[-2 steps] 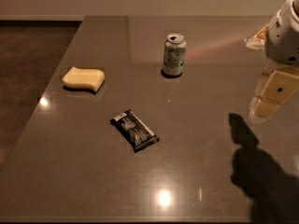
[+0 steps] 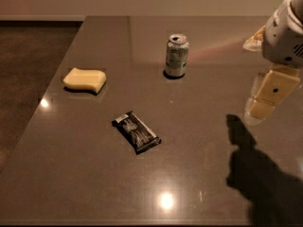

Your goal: Move rxbar chocolate near 7up can

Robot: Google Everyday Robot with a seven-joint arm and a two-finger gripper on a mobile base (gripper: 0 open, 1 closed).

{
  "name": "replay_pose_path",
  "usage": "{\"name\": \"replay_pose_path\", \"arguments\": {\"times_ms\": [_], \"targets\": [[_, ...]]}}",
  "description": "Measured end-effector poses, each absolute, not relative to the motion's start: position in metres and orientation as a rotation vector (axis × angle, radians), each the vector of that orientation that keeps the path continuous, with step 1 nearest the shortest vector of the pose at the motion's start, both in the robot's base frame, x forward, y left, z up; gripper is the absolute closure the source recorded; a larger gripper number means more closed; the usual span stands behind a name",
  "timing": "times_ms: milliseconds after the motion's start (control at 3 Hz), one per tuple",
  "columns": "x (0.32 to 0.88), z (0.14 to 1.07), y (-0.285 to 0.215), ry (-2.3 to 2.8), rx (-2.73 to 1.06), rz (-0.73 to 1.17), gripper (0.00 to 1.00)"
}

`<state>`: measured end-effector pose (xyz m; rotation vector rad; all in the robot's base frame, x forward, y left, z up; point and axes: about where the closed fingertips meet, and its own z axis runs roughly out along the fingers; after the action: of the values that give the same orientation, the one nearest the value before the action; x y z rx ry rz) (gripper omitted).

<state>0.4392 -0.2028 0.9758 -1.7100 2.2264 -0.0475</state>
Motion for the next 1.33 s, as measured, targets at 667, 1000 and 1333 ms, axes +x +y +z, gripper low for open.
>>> {"name": "replay_pose_path", "arguments": {"times_ms": [667,1000,1333], "targets": [[0.428,0.958,-0.136,2.255,-1.610,0.108,0.00],[0.423,0.948,-0.094,2.286,-1.542,0.174,0.00],[0.423,0.933,-0.064,2.329,-1.462,0.186,0.00]]}}
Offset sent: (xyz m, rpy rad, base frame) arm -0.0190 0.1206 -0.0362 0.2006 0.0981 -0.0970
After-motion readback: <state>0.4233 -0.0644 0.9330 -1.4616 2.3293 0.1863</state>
